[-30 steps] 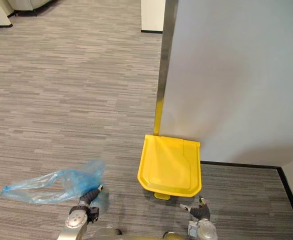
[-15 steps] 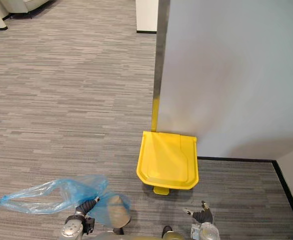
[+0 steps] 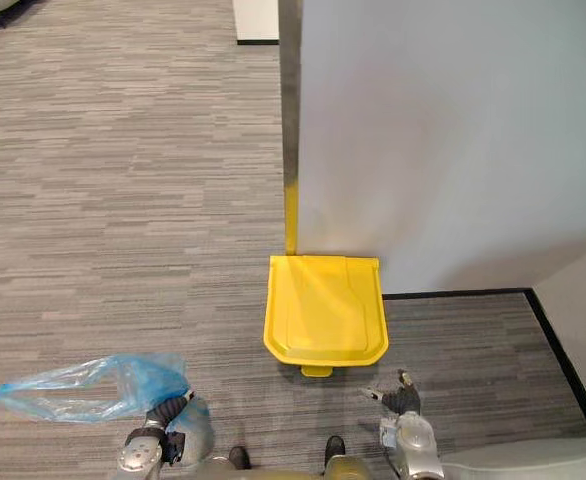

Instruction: Gather rubbish on tea table into small bin, then transfer packed bag to large trash can.

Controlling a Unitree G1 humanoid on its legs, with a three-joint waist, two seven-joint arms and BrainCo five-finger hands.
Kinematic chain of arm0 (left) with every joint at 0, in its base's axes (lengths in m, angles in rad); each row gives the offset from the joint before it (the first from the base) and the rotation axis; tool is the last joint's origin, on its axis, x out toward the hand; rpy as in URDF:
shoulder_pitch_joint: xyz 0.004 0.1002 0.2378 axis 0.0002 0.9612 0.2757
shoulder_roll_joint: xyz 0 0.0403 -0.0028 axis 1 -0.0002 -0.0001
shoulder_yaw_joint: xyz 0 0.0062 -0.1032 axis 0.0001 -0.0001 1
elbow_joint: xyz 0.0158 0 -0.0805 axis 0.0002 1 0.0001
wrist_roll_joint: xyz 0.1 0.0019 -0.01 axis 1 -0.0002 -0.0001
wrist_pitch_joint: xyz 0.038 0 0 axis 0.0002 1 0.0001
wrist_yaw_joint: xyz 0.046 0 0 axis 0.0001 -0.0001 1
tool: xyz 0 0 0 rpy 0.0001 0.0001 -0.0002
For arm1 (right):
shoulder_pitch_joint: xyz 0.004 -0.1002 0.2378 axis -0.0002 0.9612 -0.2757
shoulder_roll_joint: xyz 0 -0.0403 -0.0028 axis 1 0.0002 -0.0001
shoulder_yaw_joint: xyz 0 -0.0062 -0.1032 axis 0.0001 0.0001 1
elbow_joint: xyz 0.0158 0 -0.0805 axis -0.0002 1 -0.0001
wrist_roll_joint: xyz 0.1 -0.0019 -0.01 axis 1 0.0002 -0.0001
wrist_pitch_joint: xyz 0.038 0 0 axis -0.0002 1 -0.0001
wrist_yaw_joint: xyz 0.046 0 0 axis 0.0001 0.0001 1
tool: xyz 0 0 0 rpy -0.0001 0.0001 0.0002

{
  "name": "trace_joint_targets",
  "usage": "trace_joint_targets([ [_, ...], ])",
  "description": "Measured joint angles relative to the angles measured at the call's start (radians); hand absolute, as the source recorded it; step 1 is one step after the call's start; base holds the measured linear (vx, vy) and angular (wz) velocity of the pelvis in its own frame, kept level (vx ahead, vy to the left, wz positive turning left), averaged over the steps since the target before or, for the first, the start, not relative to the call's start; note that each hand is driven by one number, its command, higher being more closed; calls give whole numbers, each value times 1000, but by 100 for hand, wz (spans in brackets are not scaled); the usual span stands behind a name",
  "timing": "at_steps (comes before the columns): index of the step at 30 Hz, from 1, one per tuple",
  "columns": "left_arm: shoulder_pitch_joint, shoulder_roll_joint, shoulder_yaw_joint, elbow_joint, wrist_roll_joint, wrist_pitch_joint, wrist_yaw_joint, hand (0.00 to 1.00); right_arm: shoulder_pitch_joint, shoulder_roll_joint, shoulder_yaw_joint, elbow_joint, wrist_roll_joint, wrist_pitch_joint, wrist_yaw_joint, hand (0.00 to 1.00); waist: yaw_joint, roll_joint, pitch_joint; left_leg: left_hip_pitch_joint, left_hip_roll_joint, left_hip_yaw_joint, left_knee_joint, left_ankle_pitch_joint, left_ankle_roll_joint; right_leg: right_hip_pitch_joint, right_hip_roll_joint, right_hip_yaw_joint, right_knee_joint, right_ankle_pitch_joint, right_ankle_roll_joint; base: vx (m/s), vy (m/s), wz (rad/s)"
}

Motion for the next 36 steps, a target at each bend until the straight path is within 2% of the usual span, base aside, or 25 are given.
trace_joint_targets([
  [1,-5,-1,-2,-14,0,0,0,100,0,-4,-3,-1,0,0,-1,0,-7,4,23,6,4,-22,26,-42,11,-17,-15,0,102,-10,16,-9,124,24],
  [2,-5,-2,-2,-27,0,0,0,100,1,-4,-3,-2,0,0,-1,0,-14,6,33,8,2,-43,40,-53,22,-45,-24,0,183,-9,18,-20,118,38],
  [3,-14,1,-3,-50,0,0,-1,100,8,0,-3,-8,0,1,-1,0,-16,8,50,26,5,-58,64,-66,37,-119,-29,-3,344,-7,46,40,111,40],
  [4,-28,3,-15,-57,0,0,0,100,34,10,-3,-21,0,2,-1,0,-10,17,70,32,19,-76,109,-96,42,-167,-17,-3,411,-63,33,93,65,46],
  [6,-38,26,-30,-56,0,1,1,100,57,26,-3,-38,2,3,-1,0,-14,0,83,53,25,-98,154,-134,44,-193,3,-17,314,-72,24,158,5,51],
  [7,-59,32,-32,-57,0,1,0,100,68,27,-4,-39,6,4,-2,0,-14,-16,92,65,23,-109,172,-143,42,-200,11,-42,202,-44,11,189,-52,60],
  [8,-69,32,-32,-59,0,0,1,100,75,26,-5,-39,9,5,-3,0,-18,-20,95,66,21,-128,190,-155,27,-188,12,-72,161,-5,1,289,-95,73],
  [9,-80,32,-35,-69,1,-1,1,100,89,28,-11,-45,17,5,-6,0,-16,-30,88,64,13,-146,208,-169,7,-125,22,-76,94,55,-17,274,-99,62],
  [10,-104,20,-43,-69,1,-3,1,100,90,25,-32,-51,19,5,-5,0,-13,-24,94,58,25,-160,225,-178,-7,-119,32,-77,93,102,-55,278,-90,44],
  [12,-106,7,-56,-96,2,-3,-1,100,88,29,-59,-90,34,4,-5,0,-14,1,107,60,34,-159,231,-177,-9,-121,33,-92,120,77,-74,217,-53,17],
  [15,-103,-7,-63,-116,3,-3,-4,100,100,30,-123,-115,82,4,-2,0,-16,16,108,129,57,-148,220,-181,-21,-85,41,-101,193,11,-91,225,-57,9],
  [18,-99,-7,-62,-143,4,-4,-6,100,109,30,-141,-115,117,2,-3,0,-14,6,99,149,76,-143,218,-191,-38,-70,53,-115,204,-15,-92,128,-47,6],
  [27,-55,-9,-61,-142,4,-2,-5,100,108,90,-126,-116,126,3,-2,0,-9,-22,80,132,73,-67,214,-203,-53,-113,63,-69,180,3,-81,-41,21,-15],
  [33,-55,-12,-60,-143,4,-2,-1,100,115,89,-112,-116,123,3,-3,0,-10,-27,75,99,72,-43,253,-204,-52,-140,72,-36,179,42,-75,-102,-6,-16],
  [34,-55,-18,-50,-144,4,-1,0,100,116,89,-112,-121,116,3,-4,0,-9,-31,73,72,70,-33,278,-198,-43,-166,73,-23,180,77,-51,-169,-7,-36],
  [35,-48,-41,-31,-146,4,2,1,100,111,89,-112,-134,115,4,-4,0,-3,-14,58,64,94,-11,254,-185,-23,-167,90,-10,142,107,-27,-188,-19,-38],
  [36,-41,-54,-25,-157,3,1,1,100,111,90,-109,-146,114,4,-5,0,-6,-11,57,64,96,6,239,-185,-23,-185,83,-19,225,70,-39,-168,-36,-21],
])
